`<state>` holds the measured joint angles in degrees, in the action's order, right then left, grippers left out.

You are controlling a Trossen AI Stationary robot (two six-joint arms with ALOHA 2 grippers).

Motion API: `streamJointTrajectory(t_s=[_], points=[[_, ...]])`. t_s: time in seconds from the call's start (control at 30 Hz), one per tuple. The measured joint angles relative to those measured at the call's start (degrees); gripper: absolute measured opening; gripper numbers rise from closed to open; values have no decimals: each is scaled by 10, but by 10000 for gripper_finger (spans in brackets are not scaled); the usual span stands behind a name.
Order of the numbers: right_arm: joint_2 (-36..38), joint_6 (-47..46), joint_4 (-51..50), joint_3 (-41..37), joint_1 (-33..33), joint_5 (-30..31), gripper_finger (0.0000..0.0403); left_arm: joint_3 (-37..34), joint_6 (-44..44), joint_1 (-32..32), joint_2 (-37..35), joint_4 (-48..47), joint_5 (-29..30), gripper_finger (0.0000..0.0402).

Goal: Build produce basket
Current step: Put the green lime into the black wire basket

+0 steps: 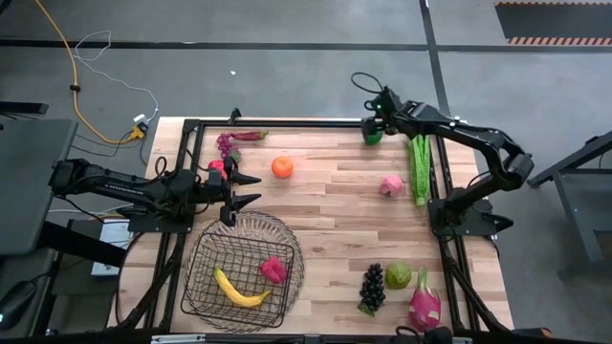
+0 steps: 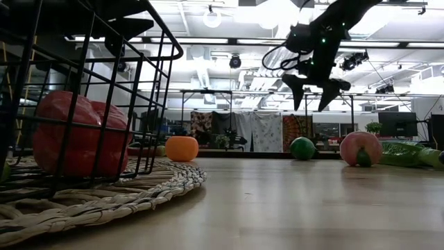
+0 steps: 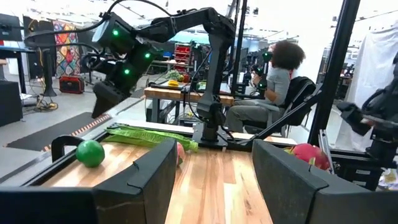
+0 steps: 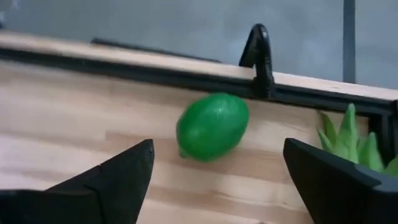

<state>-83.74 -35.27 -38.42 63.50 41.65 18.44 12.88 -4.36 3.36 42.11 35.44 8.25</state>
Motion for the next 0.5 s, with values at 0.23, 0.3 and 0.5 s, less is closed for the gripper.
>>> streamJointTrajectory(t_s=[0.23, 0.3, 0.5], points=[[0, -71, 162, -103, 14, -37, 348, 0, -6, 0, 0, 0, -1, 200], [0, -101, 186, -126, 25, -26, 348, 0, -6, 0, 0, 0, -1, 200], [0, -157, 261, -182, 38, -19, 348, 0, -5, 0, 0, 1, -1, 200]])
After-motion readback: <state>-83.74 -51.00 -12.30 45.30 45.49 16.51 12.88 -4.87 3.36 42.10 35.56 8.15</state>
